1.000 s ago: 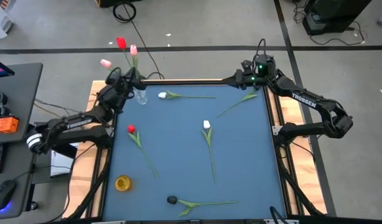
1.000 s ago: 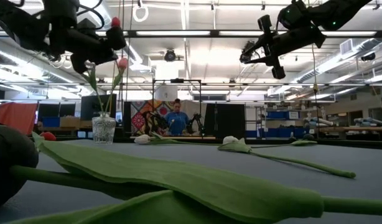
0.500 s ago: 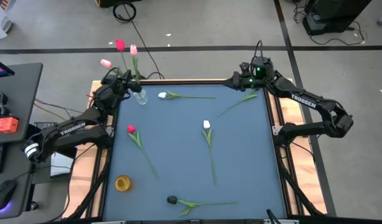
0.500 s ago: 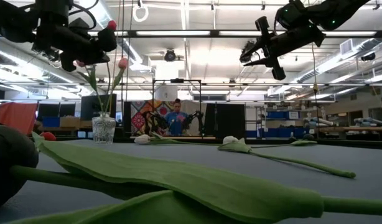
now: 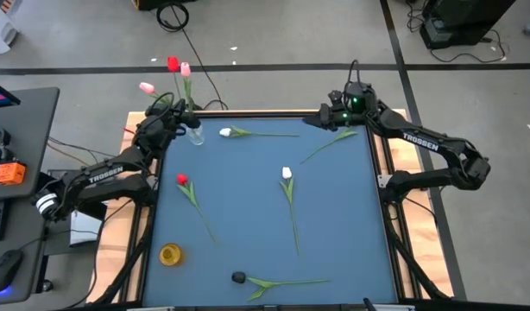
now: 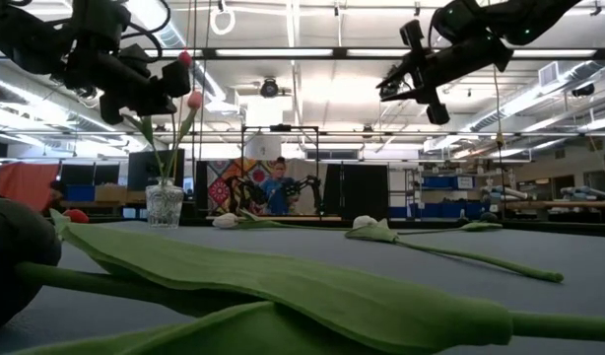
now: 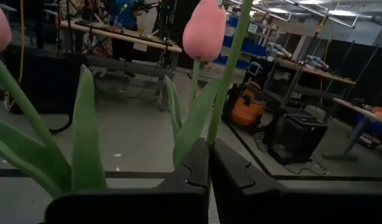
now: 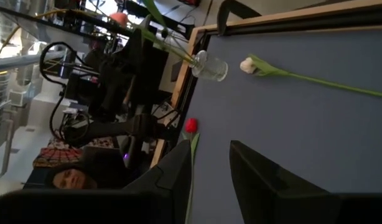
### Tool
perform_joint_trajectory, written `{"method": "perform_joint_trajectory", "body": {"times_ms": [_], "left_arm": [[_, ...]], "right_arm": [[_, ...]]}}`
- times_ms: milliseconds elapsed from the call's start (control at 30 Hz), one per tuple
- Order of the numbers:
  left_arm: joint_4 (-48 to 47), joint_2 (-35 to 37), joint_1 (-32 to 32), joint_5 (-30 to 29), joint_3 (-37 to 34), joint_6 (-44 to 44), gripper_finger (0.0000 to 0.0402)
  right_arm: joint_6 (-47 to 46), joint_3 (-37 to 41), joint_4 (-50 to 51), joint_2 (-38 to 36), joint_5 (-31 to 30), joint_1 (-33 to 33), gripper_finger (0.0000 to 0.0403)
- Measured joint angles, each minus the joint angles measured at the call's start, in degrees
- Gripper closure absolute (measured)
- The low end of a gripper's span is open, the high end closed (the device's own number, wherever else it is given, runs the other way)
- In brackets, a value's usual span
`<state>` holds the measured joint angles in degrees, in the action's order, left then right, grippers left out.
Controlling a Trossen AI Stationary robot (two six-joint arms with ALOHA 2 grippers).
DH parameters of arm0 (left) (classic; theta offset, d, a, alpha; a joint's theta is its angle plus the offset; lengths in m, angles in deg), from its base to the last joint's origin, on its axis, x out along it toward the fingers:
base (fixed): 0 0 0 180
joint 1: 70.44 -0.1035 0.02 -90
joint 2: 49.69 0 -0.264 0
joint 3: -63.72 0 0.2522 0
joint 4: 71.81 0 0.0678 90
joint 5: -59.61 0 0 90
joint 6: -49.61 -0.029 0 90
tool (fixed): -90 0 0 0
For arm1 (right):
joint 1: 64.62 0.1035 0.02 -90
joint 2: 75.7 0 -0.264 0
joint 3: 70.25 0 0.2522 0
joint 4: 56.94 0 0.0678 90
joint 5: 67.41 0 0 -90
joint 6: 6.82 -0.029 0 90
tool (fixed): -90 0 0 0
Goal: Sort flowers into vase by color
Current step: Put the bottom red tulip into the transparent vase
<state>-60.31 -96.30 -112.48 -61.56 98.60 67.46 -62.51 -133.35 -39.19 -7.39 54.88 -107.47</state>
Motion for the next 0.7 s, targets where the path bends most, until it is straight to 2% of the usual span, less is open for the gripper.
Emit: {"method": "perform_joint_trajectory", "body": {"times_ms": [200, 467, 567, 700], "left_arm": [[-0.1, 0.1, 0.0, -0.5, 0.0, 0.0, 0.0353], [-2.6, 0.7, 0.5, -0.4, 0.0, 0.1, 0.0256], [-5.1, 2.2, 1.0, -0.4, 0.0, 0.4, 0.0229], [-9.5, 4.9, 1.2, 0.7, 0.0, 0.9, 0.0207]], "right_arm": [[-0.1, 0.0, 0.0, 0.0, -0.7, 1.6, 0.0284], [-0.9, 0.0, 0.5, 0.0, -1.7, 2.2, 0.0284], [-1.4, 0.0, 3.7, 0.0, -4.4, 2.2, 0.0284], [-3.9, 0.0, 12.7, 0.0, -12.0, 3.0, 0.0284]]}}
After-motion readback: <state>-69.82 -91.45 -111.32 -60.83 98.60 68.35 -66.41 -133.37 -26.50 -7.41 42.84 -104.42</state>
